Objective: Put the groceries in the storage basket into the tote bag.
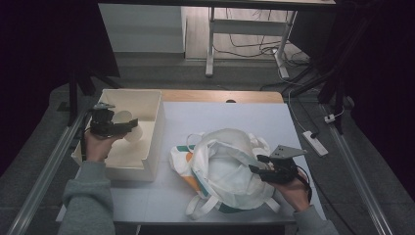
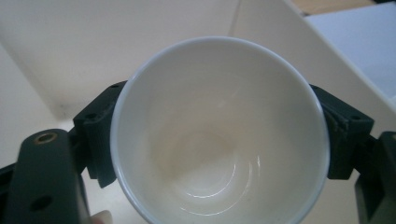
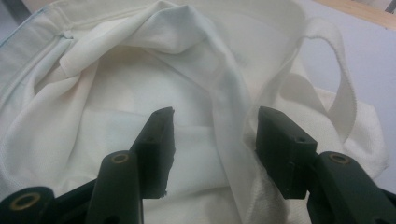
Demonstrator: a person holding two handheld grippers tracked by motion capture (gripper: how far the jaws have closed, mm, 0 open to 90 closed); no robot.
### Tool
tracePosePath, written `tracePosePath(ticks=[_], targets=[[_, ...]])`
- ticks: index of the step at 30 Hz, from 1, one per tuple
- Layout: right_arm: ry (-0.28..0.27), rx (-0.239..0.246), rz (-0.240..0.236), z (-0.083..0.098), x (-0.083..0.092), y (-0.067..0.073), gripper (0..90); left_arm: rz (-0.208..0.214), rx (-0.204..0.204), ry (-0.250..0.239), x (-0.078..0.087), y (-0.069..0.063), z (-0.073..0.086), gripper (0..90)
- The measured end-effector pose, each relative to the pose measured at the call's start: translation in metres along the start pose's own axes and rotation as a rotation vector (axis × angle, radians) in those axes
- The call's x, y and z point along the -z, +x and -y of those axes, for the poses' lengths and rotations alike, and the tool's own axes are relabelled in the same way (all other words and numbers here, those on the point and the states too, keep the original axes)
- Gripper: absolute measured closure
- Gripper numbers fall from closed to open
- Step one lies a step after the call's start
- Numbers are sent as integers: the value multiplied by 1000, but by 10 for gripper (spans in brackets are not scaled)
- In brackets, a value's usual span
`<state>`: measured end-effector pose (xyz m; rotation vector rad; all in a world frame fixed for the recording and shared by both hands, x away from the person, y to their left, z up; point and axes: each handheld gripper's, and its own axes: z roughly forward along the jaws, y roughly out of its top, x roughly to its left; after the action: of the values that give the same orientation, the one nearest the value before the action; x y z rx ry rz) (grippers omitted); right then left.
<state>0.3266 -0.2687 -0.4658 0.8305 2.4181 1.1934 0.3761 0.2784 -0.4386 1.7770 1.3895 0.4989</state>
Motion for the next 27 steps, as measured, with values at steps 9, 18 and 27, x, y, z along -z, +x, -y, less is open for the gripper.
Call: tracePosePath(ticks=[9,18,27], targets=[[-2,-1,0,0,0,0,464,78,0,-128,24,-12,-9,193],[-1,0,0,0,0,0,464,133,-25,-209,39,-29,-16,193],[-1,0,0,0,0,-1,464,210,-21,-293,55,-41,-20,193]])
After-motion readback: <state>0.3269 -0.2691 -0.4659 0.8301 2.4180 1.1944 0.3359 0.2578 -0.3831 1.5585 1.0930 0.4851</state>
